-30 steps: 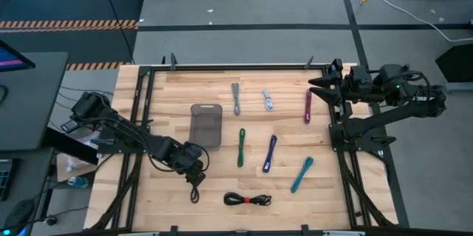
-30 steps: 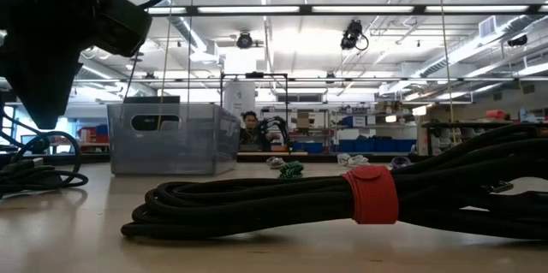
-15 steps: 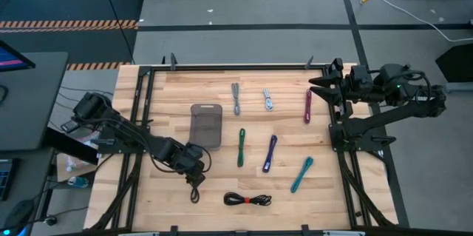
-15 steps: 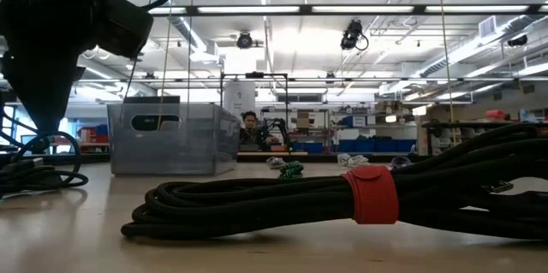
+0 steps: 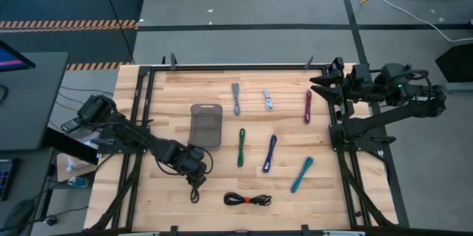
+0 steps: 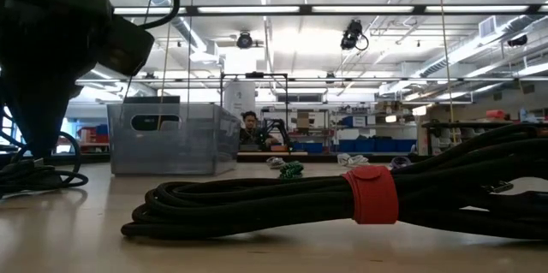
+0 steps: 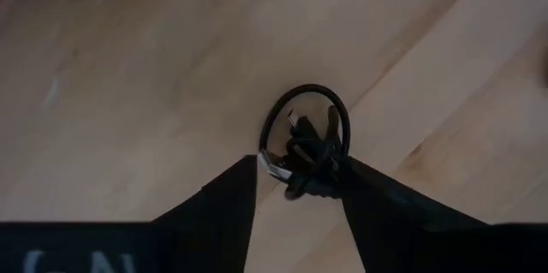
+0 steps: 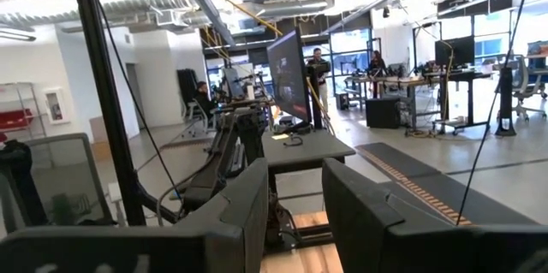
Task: Pick and place USB-C Cables
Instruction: Put the black USB cable into the black bin
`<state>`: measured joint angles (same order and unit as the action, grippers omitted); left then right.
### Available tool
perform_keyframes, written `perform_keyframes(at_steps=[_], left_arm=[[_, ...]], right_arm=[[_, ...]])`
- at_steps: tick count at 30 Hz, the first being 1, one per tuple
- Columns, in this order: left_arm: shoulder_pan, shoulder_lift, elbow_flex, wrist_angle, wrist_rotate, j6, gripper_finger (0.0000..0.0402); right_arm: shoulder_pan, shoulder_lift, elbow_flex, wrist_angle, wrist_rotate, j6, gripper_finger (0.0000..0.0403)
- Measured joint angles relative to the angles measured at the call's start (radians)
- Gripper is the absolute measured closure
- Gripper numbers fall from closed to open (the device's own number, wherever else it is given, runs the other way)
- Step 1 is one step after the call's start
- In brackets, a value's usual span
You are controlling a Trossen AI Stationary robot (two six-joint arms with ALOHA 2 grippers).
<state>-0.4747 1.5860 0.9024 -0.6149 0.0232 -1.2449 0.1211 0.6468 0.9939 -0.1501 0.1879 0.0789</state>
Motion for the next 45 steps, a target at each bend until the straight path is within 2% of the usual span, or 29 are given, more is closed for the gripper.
perform_keyframes(at_steps=[4, 9, 10, 20, 24, 27, 35, 45], left_arm=[[0.0, 0.0, 0.0, 0.01, 0.011, 0.0, 0.0285], [0.0, 0.0, 0.0, 0.02, 0.022, -0.022, 0.0378], [0.0, 0.0, 0.0, 0.021, 0.022, -0.026, 0.0386], [0.0, 0.0, 0.0, 0.063, 0.017, -0.026, 0.0393], [0.0, -0.002, 0.002, 0.127, -0.022, -0.026, 0.0393], [0.0, -0.005, 0.038, 0.111, -0.064, -0.008, 0.0393], [0.0, -0.005, 0.286, -0.207, -0.161, 0.106, 0.0393], [0.068, -0.006, 0.678, -0.666, -0.323, 0.405, 0.0393]], right_arm=[[0.0, 0.0, 0.0, 0.0, 0.0, 0.0, 0.0284], [0.0, 0.0, 0.0, 0.007, 0.0, 0.0, 0.0283], [0.0, 0.0, 0.0, 0.007, 0.0, 0.0, 0.0283], [0.0, 0.0, 0.0, 0.007, 0.0, 0.0, 0.0284], [0.0, 0.0, 0.0, 0.006, 0.0, -0.001, 0.0284], [0.0, 0.0, 0.0, 0.006, 0.0, -0.002, 0.0284], [0.0, 0.0, 0.0, 0.006, 0.0, -0.003, 0.0284], [0.0, 0.0, 0.0, 0.006, 0.0, -0.003, 0.0284]])
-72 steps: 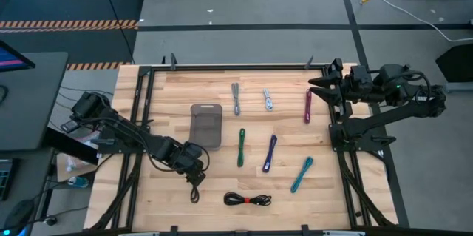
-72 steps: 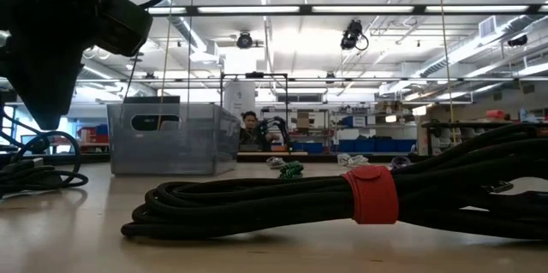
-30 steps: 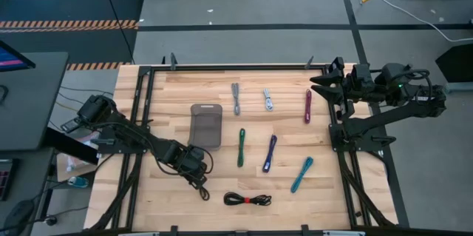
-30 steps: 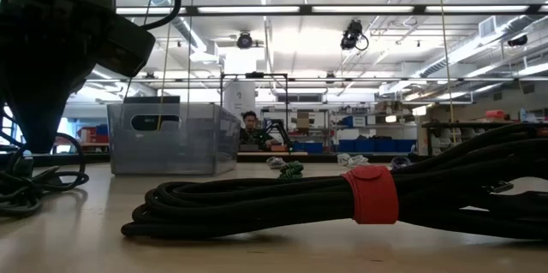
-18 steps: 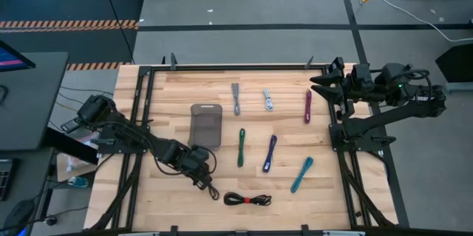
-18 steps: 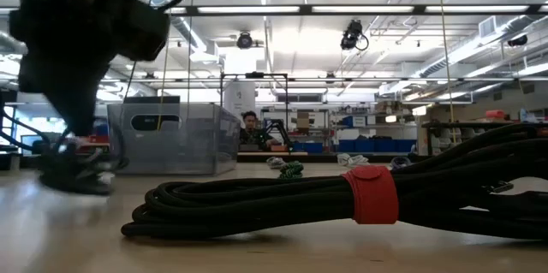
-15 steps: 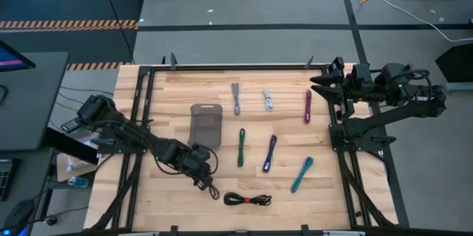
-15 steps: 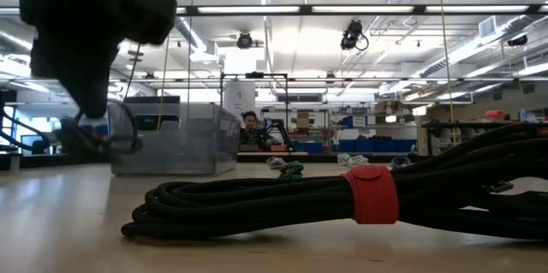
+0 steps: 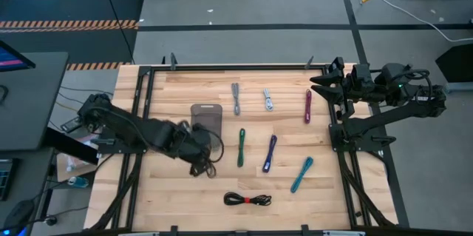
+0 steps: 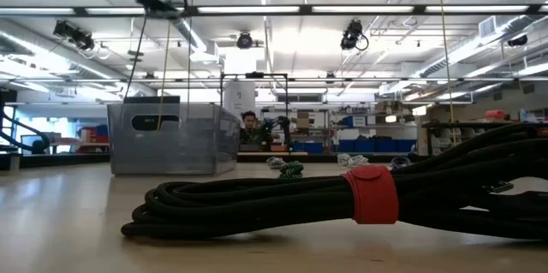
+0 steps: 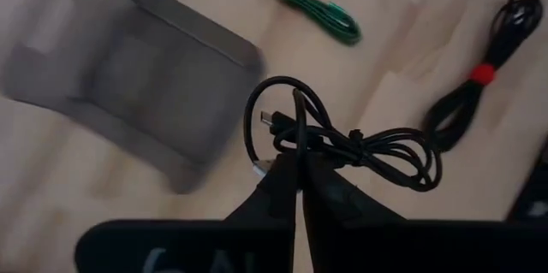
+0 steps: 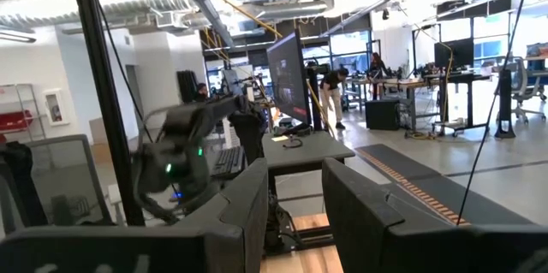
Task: Pick and place USB-C Cables
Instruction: Put the black USB cable into the black bin
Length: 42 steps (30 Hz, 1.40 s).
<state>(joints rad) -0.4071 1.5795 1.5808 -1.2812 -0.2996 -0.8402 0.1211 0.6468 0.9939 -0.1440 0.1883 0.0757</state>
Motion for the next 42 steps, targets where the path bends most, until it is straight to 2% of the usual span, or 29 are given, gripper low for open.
perform_keyframes(at_steps=[6, 14, 21, 27, 33, 36, 42], left_arm=[[0.091, 0.0, 0.154, -0.171, -0.024, 0.254, 0.0393], [0.247, 0.0, 0.24, -0.191, -0.049, 0.535, 0.0393], [0.396, 0.0, 0.242, -0.179, -0.04, 0.738, 0.0393], [0.524, 0.001, 0.242, -0.109, 0.061, 0.876, 0.0393], [0.613, 0.006, 0.234, -0.088, 0.09, 0.962, 0.0393], [0.653, 0.006, 0.202, -0.073, 0.163, 0.984, 0.0393], [0.693, 0.006, 0.054, 0.021, 0.219, 1.016, 0.0393]], right_arm=[[0.0, 0.0, 0.0, 0.0, 0.0, 0.01, 0.0284], [0.0, 0.0, 0.0, 0.0, 0.0, 0.011, 0.0284], [0.0, 0.0, 0.0, 0.0, 0.0, 0.029, 0.0284], [0.0, 0.0, 0.0, 0.0, 0.0, 0.029, 0.0284], [0.0, 0.0, 0.0, 0.0, 0.0, 0.029, 0.0284], [0.0, 0.0, 0.0, -0.001, 0.0, 0.028, 0.0284], [0.0, 0.0, 0.0, -0.001, 0.0, 0.026, 0.0284]])
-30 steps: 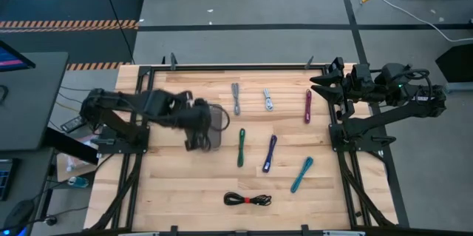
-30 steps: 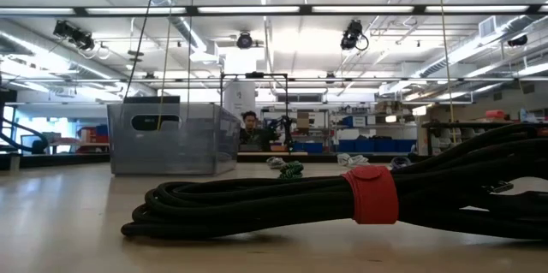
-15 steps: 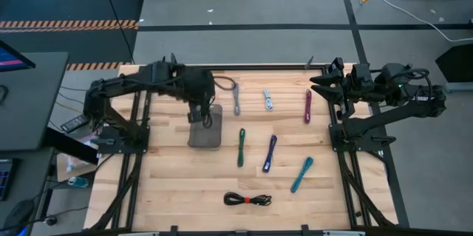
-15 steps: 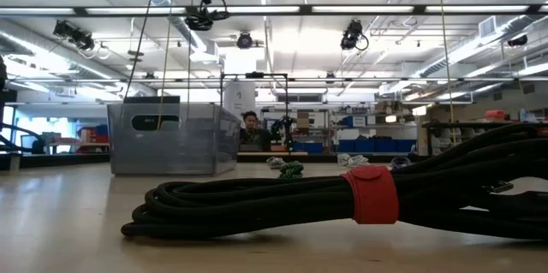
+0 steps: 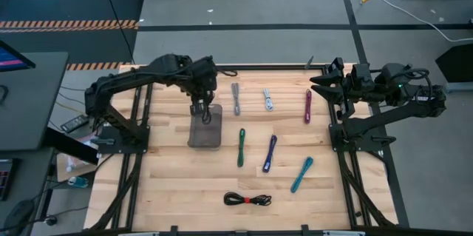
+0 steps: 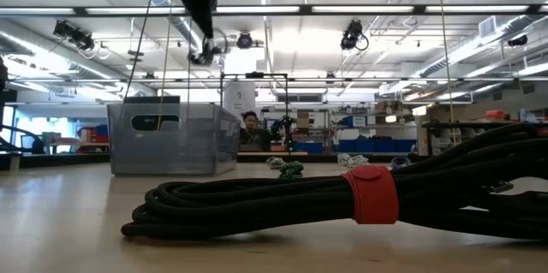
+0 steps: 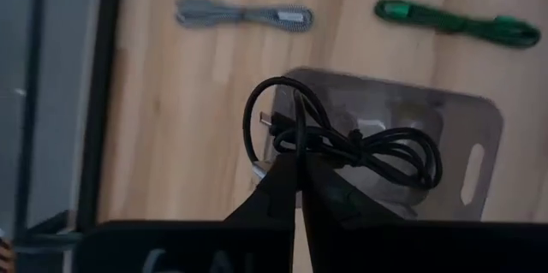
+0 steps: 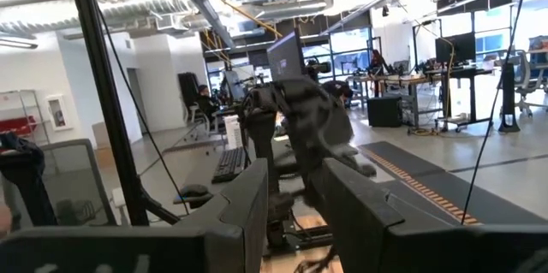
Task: Pick and place USB-C Cables
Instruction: Put the black USB cable into the black bin
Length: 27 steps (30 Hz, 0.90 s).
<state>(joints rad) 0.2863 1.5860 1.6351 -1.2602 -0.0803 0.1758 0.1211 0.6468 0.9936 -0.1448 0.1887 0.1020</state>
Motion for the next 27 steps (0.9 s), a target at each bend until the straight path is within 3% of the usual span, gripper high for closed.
perform_keyframes(at_steps=[15, 27], left_arm=[[-0.023, -0.001, -0.396, 0.362, 0.169, -0.058, 0.0393], [-0.022, -0.001, -0.522, 0.491, 0.18, -0.086, 0.0393]], right_arm=[[0.0, 0.0, 0.0, -0.001, 0.027, 0.003, 0.0284], [0.0, 0.0, 0.0, -0.008, 0.027, 0.003, 0.0284]])
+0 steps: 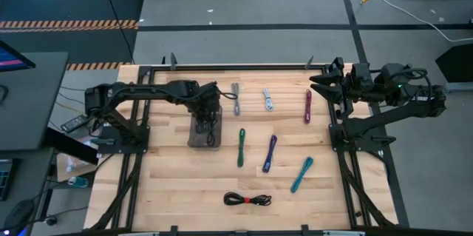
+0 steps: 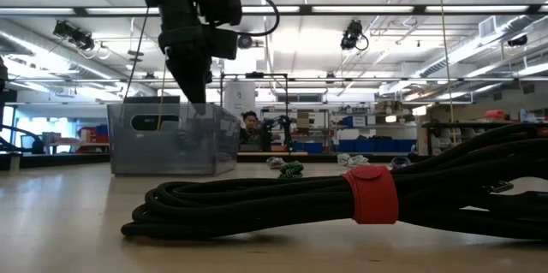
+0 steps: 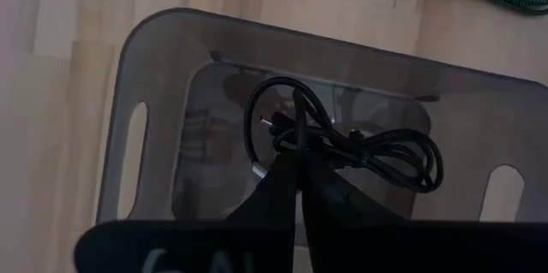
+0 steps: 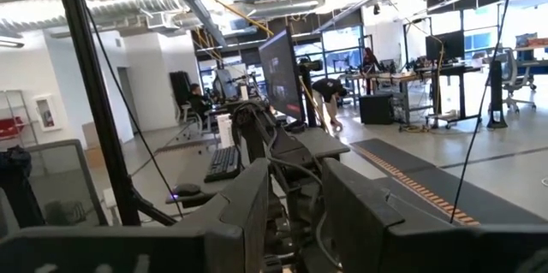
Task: Pick and place USB-C Cables
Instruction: Put the black USB cable into the black bin
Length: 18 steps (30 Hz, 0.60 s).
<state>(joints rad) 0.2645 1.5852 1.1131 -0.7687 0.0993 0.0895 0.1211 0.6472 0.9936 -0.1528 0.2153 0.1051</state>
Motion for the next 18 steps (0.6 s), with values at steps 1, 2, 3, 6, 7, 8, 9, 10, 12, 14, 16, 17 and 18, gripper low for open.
perform_keyframes(at_steps=[1, 2, 3, 6, 7, 8, 9, 10, 12, 14, 16, 17, 18], left_arm=[[0.0, 0.0, -0.005, 0.007, 0.003, 0.0, 0.0393], [0.0, 0.0, -0.01, 0.012, 0.003, 0.0, 0.0393], [0.001, 0.0, -0.014, 0.014, 0.003, 0.0, 0.0393], [0.003, -0.001, -0.035, 0.048, 0.004, 0.0, 0.0393], [0.003, -0.001, -0.045, 0.059, 0.004, 0.0, 0.0393], [0.003, -0.001, -0.056, 0.068, 0.004, 0.0, 0.0393], [0.003, -0.001, -0.067, 0.077, 0.004, 0.0, 0.0393], [0.003, -0.001, -0.077, 0.085, 0.004, -0.001, 0.0393], [0.003, -0.001, -0.095, 0.09, 0.004, -0.003, 0.0393], [0.003, -0.001, -0.109, 0.093, 0.004, -0.007, 0.0393], [0.003, -0.001, -0.117, 0.107, 0.004, -0.01, 0.0393], [0.003, -0.001, -0.121, 0.118, 0.004, -0.015, 0.0393], [0.003, -0.001, -0.124, 0.123, 0.004, -0.021, 0.0393]], right_arm=[[0.0, 0.0, 0.0, 0.0, 0.0, 0.0, 0.0284], [0.0, 0.0, 0.0, 0.0, 0.0, 0.0, 0.0284], [0.0, 0.0, 0.0, 0.0, 0.0, 0.0, 0.0284], [0.0, 0.0, 0.0, 0.0, 0.0, 0.0, 0.0284], [0.0, 0.0, 0.0, 0.0, 0.0, 0.0, 0.0284], [0.0, 0.0, 0.0, 0.0, 0.0, 0.0, 0.0284], [0.0, 0.0, 0.0, 0.0, 0.0, 0.0, 0.0284], [0.0, 0.0, 0.0, 0.0, 0.0, 0.0, 0.0284], [0.0, 0.001, 0.0, 0.0, 0.0, 0.0, 0.0284], [0.0, 0.001, 0.0, 0.0, 0.0, 0.0, 0.0284], [0.0, 0.001, 0.0, 0.0, 0.0, 0.0, 0.0284], [0.0, 0.001, 0.0, 0.0, 0.0, 0.0, 0.0284], [0.0, 0.001, 0.0, 0.0, 0.0, 0.0, 0.0284]])
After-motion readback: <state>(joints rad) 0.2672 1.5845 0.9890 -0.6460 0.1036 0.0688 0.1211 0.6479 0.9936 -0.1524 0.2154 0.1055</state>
